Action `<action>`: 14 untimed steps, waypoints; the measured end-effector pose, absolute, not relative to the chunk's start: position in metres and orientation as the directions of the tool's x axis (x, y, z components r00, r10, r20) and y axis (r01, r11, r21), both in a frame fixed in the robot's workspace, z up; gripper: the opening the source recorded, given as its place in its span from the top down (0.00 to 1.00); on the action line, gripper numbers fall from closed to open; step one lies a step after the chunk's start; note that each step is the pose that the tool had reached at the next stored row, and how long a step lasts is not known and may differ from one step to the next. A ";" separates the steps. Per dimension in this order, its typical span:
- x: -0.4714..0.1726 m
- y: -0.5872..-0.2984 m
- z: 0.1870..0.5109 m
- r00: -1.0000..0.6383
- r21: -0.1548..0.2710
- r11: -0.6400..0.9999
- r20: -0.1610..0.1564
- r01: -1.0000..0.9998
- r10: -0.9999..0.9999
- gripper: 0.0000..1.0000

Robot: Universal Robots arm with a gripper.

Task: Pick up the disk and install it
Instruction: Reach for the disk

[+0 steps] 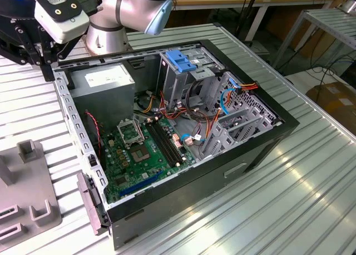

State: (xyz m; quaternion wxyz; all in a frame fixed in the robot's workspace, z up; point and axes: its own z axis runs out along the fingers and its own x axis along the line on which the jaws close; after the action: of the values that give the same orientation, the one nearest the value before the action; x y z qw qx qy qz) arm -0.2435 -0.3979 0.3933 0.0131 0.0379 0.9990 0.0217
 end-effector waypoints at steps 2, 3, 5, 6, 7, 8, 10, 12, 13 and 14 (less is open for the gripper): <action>-0.245 -0.398 0.393 -0.997 0.044 0.996 -0.025 0.075 0.076 0.90; -0.246 -0.398 0.393 -0.997 0.044 0.996 -0.024 0.075 0.076 0.90; -0.247 -0.398 0.393 -0.997 0.044 0.996 -0.024 0.075 0.076 0.90; -0.248 -0.398 0.393 -0.997 0.044 0.996 -0.025 0.075 0.076 0.90; -0.248 -0.398 0.393 -0.997 0.044 0.996 -0.025 0.075 0.076 0.90; -0.249 -0.398 0.393 -0.997 0.044 0.996 -0.024 0.075 0.076 0.90; -0.251 -0.398 0.393 -0.997 0.044 0.996 -0.024 0.075 0.076 0.90; -0.252 -0.398 0.393 -0.997 0.044 0.996 -0.024 0.075 0.076 0.90; -0.253 -0.398 0.393 -0.997 0.044 0.996 -0.024 0.075 0.076 0.90; -0.253 -0.398 0.393 -0.997 0.044 0.996 -0.025 0.075 0.076 0.90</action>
State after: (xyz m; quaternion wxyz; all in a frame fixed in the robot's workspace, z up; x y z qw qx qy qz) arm -0.2530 -0.3979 0.3933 0.0131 0.0379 0.9990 0.0217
